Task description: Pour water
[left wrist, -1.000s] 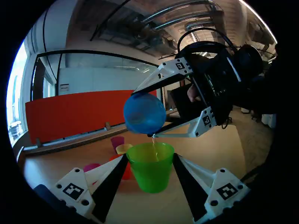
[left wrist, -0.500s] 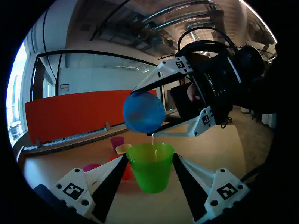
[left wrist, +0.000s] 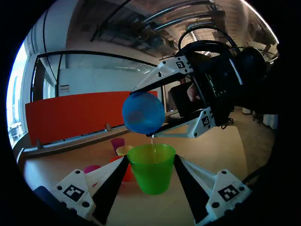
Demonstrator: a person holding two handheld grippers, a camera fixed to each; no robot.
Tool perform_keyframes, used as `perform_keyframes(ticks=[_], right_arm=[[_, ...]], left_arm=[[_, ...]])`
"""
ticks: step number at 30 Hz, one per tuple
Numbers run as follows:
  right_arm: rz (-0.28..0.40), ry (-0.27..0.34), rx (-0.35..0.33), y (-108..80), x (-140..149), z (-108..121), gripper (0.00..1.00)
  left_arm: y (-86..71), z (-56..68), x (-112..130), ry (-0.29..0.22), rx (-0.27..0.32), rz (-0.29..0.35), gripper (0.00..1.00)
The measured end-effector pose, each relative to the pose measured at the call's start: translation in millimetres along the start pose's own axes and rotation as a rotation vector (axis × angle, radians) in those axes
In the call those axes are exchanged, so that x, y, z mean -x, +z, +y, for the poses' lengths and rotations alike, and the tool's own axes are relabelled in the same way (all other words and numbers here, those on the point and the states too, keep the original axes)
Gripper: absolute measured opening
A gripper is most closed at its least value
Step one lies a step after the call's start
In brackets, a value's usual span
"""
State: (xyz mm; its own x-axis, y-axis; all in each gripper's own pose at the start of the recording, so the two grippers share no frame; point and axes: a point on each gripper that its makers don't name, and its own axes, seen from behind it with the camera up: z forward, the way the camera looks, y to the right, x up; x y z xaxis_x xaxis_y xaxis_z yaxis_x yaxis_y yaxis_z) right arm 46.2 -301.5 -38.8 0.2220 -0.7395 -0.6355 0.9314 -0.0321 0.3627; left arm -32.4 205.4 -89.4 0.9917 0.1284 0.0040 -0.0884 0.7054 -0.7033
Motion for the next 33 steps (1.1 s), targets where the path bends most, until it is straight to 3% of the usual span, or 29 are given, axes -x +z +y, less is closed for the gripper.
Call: perform_keyframes(ticks=[33], right_arm=[[-0.004,-0.061,0.009,-0.7,-2.2,2.1,0.93]], left_arm=[[-1.2,1.9,-1.4,0.005,0.002,0.002,0.87]])
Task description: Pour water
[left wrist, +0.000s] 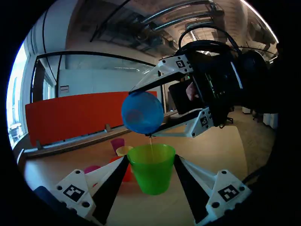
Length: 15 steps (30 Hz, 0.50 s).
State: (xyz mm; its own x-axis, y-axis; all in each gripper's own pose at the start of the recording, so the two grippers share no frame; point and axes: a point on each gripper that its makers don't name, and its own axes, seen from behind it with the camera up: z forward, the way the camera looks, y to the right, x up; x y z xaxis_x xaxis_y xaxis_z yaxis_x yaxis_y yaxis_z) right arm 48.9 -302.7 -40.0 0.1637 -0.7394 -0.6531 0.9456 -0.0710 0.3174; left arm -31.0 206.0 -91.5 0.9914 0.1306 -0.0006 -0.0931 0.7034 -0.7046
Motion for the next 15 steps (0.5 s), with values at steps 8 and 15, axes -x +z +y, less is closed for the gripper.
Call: perform_keyframes(ticks=[8,15], right_arm=[[0.002,-0.013,-0.001,-0.1,-1.7,-0.2,0.93],[-0.002,-0.033,-0.001,-0.2,-0.8,0.0,0.93]], left_arm=[[0.0,0.3,0.0,0.000,0.000,0.000,0.87],[0.5,0.1,0.3,-0.002,0.002,0.001,0.87]])
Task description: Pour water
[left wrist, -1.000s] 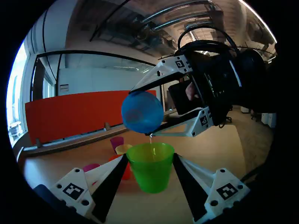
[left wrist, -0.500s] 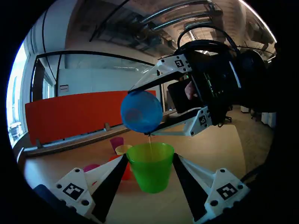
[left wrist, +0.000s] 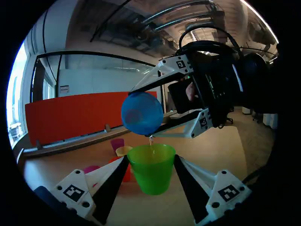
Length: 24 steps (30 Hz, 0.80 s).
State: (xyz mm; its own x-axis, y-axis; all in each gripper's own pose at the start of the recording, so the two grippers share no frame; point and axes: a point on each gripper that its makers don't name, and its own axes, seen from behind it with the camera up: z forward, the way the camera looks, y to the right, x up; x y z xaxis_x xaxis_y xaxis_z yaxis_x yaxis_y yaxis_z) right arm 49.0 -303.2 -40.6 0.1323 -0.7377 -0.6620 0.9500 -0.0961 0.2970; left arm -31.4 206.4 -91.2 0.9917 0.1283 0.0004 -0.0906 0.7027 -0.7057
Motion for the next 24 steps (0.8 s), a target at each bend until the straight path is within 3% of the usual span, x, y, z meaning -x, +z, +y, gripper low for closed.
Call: perform_keyframes(ticks=[24], right_arm=[[-0.004,-0.038,0.000,-3.6,-2.1,-1.1,0.93]], left_arm=[[1.7,1.7,1.9,0.003,0.002,-0.003,0.87]])
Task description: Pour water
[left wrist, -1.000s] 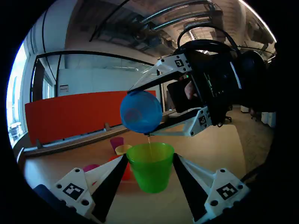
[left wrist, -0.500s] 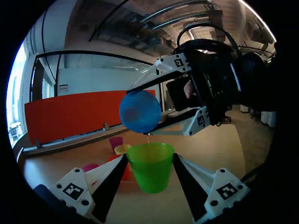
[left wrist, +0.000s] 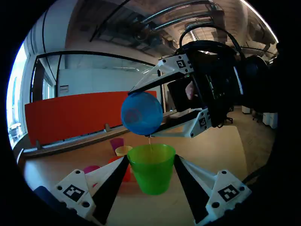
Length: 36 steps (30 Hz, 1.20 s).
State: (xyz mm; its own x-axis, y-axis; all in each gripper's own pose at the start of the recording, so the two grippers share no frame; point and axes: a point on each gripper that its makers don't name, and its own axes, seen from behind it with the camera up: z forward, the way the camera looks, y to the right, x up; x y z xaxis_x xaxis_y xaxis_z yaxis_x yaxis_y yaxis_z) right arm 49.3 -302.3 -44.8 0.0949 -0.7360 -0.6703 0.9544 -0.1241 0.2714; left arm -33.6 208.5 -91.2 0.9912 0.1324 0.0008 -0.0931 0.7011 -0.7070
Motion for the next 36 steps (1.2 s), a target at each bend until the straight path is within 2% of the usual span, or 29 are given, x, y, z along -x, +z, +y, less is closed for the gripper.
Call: perform_keyframes(ticks=[36], right_arm=[[0.005,-0.072,-0.010,-0.4,-6.3,-1.5,0.93]], left_arm=[[-2.9,-2.8,-1.6,-0.001,-0.006,0.007,0.87]])
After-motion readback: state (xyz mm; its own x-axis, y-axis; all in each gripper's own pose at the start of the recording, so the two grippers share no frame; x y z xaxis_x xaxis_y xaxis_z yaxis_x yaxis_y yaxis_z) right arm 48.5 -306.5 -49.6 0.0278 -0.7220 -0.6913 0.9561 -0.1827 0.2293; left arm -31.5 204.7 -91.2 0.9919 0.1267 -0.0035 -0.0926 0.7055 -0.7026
